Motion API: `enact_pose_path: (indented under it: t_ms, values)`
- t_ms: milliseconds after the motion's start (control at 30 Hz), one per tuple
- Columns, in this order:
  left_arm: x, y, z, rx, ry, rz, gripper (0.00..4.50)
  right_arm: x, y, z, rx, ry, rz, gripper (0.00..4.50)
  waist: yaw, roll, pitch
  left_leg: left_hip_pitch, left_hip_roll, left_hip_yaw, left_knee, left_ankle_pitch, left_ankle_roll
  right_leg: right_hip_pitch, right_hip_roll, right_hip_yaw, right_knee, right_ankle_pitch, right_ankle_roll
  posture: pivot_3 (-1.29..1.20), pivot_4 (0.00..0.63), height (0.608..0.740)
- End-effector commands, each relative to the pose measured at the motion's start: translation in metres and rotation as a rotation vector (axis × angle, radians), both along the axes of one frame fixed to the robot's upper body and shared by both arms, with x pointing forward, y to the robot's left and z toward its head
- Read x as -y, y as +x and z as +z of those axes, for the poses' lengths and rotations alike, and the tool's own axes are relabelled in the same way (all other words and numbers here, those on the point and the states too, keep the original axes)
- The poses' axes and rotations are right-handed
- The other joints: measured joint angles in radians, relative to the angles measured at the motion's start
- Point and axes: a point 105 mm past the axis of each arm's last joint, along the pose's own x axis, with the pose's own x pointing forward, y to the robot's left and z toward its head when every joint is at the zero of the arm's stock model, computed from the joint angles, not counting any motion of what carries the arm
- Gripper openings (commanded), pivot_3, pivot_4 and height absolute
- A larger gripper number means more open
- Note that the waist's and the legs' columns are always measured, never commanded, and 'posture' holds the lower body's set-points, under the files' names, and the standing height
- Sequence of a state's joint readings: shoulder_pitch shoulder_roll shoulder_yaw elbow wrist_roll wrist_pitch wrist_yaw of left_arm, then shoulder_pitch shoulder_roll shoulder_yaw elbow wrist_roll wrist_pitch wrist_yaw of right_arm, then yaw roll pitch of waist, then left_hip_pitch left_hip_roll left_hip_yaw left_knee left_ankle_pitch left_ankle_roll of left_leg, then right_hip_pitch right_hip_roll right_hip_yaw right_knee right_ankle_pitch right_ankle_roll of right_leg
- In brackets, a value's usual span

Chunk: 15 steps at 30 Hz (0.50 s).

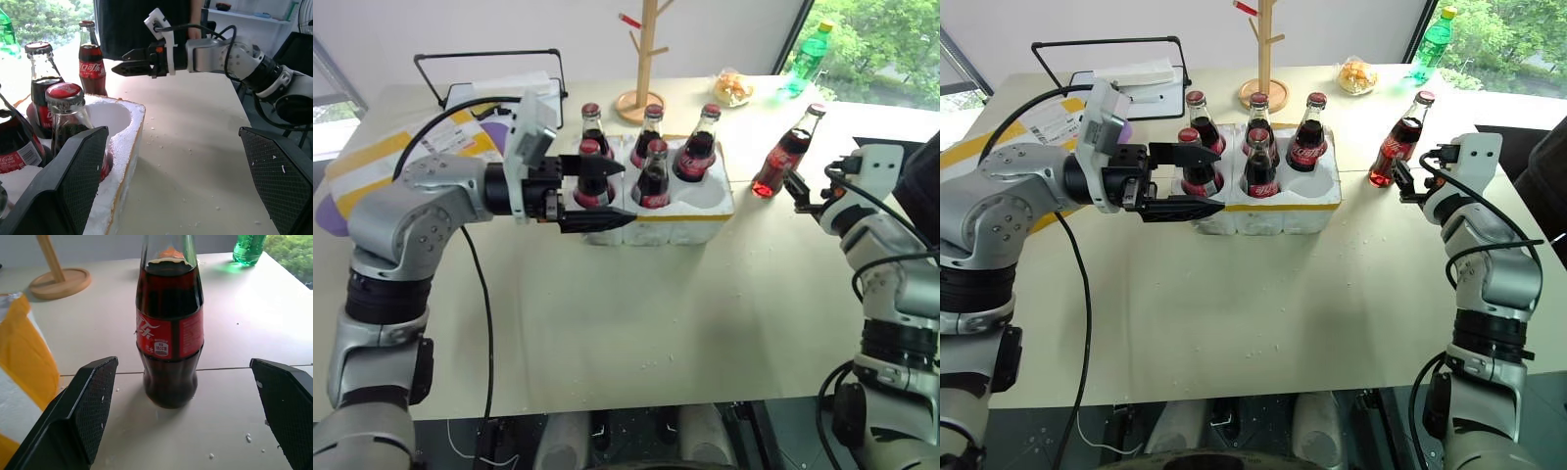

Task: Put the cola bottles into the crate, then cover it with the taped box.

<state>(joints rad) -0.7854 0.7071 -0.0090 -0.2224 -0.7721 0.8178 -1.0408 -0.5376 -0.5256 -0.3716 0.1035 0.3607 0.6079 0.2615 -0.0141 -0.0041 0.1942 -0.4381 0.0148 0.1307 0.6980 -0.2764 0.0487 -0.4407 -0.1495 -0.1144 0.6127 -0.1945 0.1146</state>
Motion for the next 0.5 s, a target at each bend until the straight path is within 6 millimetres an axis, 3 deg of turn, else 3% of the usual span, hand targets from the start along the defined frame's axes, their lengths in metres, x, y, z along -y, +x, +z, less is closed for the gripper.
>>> enact_pose_path:
  t_ms: [33, 500]
  values:
    - [-0.007, -0.007, 0.011, 0.05, -0.011, 0.024, 4.5, -0.001, 0.013, 0.015, 0.064, -0.015, 0.004, 4.42, -0.003, 0.0, 0.0, 0.0, 0.0, 0.0, 0.0, 0.0, 0.0, 0.0, 0.0, 0.0, 0.0, 0.0, 0.0, 0.0, 0.15, 0.74]
    - [-0.011, -0.009, 0.014, 0.059, -0.012, 0.07, 4.5, -0.01, 0.054, 0.014, 0.075, -0.009, 0.041, 4.42, -0.003, 0.0, 0.0, 0.0, 0.0, 0.0, 0.0, 0.0, 0.0, 0.0, 0.0, 0.0, 0.0, 0.0, 0.0, 0.0, 0.15, 0.74]
